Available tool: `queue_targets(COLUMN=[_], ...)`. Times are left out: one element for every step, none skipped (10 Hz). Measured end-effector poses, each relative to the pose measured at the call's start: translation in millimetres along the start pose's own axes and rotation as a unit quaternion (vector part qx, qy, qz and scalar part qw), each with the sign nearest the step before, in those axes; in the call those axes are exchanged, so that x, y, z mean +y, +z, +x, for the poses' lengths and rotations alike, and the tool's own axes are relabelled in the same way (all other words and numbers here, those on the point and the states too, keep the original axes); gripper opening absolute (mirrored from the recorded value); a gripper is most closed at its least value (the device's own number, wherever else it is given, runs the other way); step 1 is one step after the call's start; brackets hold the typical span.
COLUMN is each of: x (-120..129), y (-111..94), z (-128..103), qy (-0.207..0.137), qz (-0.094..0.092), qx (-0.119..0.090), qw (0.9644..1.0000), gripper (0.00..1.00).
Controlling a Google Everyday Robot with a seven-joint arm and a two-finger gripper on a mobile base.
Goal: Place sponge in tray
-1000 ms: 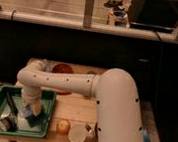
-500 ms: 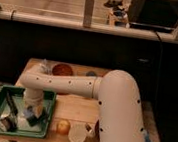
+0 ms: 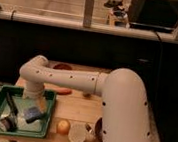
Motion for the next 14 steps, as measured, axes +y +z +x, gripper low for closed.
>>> queue_targets(x=[-7, -10, -12, -12, -10, -11, -12, -12, -11, -11, -11, -11, -12, -11], y=[-20, -29, -36, -43, -45, -44, -44, -44, -44, -44, -43, -43, -43, -43], z=[5, 12, 22, 33, 35, 35, 34, 34, 35, 35, 34, 34, 33, 34], qy=[0.0, 0.001, 0.005, 0.011, 0.014, 0.014, 0.013, 0.013, 0.013, 0.013, 0.013, 0.013, 0.013, 0.013], qz=[0.009, 0.01, 0.011, 0.013, 0.012, 0.012, 0.012, 0.012, 0.012, 0.012, 0.012, 0.012, 0.012, 0.012], qx=[0.005, 0.006, 0.002, -0.003, -0.005, -0.006, -0.006, -0.005, -0.005, -0.005, -0.005, -0.005, -0.006, -0.005], qw=[0.9999, 0.9999, 0.9999, 0.9999, 0.9998, 0.9998, 0.9998, 0.9998, 0.9998, 0.9998, 0.9998, 0.9998, 0.9998, 0.9998], gripper=[0.8, 0.8, 0.8, 0.8, 0.8, 0.8, 0.8, 0.8, 0.8, 0.8, 0.8, 0.8, 0.8, 0.8])
